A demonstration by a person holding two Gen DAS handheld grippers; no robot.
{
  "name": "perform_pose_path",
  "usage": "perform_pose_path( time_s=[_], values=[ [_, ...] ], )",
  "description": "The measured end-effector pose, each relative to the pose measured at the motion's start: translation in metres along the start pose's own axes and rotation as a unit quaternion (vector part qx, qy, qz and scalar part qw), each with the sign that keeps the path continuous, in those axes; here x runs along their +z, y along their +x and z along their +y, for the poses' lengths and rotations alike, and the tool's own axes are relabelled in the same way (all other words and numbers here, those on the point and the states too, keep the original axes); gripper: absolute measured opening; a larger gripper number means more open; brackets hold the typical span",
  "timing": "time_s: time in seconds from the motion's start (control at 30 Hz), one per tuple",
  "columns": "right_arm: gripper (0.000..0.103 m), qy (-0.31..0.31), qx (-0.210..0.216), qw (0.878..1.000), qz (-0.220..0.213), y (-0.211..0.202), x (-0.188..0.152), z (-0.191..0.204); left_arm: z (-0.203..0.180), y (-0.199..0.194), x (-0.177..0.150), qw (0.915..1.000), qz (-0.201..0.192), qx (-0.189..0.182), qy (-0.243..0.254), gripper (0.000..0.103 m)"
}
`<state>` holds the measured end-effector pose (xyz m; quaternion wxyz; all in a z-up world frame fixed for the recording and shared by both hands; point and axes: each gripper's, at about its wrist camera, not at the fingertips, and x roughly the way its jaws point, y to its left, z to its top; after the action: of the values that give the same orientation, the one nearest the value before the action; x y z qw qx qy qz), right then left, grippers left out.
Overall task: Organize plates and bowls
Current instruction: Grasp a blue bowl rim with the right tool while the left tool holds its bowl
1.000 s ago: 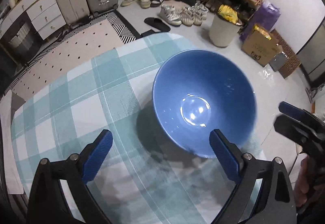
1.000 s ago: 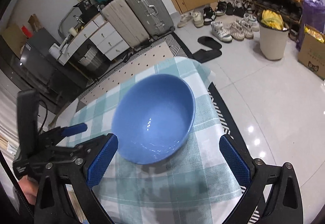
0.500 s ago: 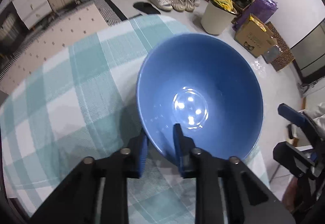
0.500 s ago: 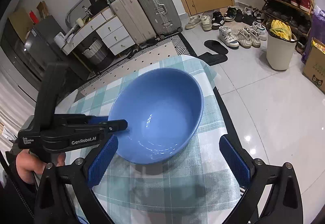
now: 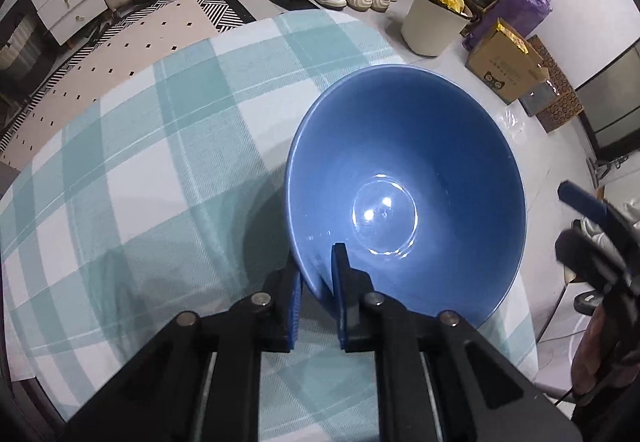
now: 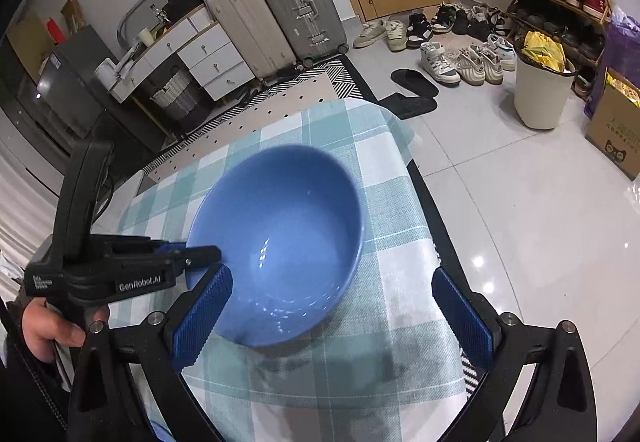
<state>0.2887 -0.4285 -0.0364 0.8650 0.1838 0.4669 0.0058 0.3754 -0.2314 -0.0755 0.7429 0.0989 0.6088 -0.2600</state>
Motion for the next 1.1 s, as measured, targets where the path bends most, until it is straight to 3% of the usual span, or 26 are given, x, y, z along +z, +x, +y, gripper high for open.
perform_pose_path(
  time_s=[0.23, 0.43, 0.5, 0.57, 0.67, 0.73, 0.93, 1.1],
  values=[
    [0.102, -0.025, 0.006, 0.999, 0.026, 0.004, -0.009, 0.024, 0.004, -0.010, -0.030, 0.9999, 0.000, 0.015, 0.009, 0.011],
    [0.101, -0.043, -0.018, 0.997, 0.054, 0.023, -0.018, 0.041, 0.010, -0.017, -0.051, 0.9999, 0.001, 0.017, 0.004, 0.011],
    [0.091, -0.038, -0.022, 0.997, 0.069, 0.034, -0.020, 0.040, 0.012, -0.017, -0.057, 0.9998, 0.003, 0.018, 0.001, 0.011],
    [0.069, -0.035, -0.018, 0.994, 0.098, 0.049, -0.021, 0.039, 0.014, -0.018, -0.062, 0.9998, 0.004, 0.017, -0.001, 0.011],
    [0.048, -0.028, -0.015, 0.991, 0.133, 0.066, -0.026, 0.038, 0.016, -0.021, -0.070, 0.9999, 0.004, 0.016, -0.004, 0.011],
    [0.045, -0.026, -0.014, 0.990, 0.140, 0.070, -0.030, 0.039, 0.017, -0.024, -0.075, 0.9998, 0.006, 0.016, -0.003, 0.011],
    [0.015, -0.015, 0.020, 0.987, 0.160, 0.069, -0.039, 0.041, 0.027, -0.033, -0.087, 0.9998, 0.004, 0.013, -0.017, 0.011],
    [0.011, -0.036, -0.001, 0.987, 0.158, 0.063, -0.044, 0.054, 0.025, -0.038, -0.096, 0.9997, -0.001, 0.019, -0.017, 0.011]
  ],
)
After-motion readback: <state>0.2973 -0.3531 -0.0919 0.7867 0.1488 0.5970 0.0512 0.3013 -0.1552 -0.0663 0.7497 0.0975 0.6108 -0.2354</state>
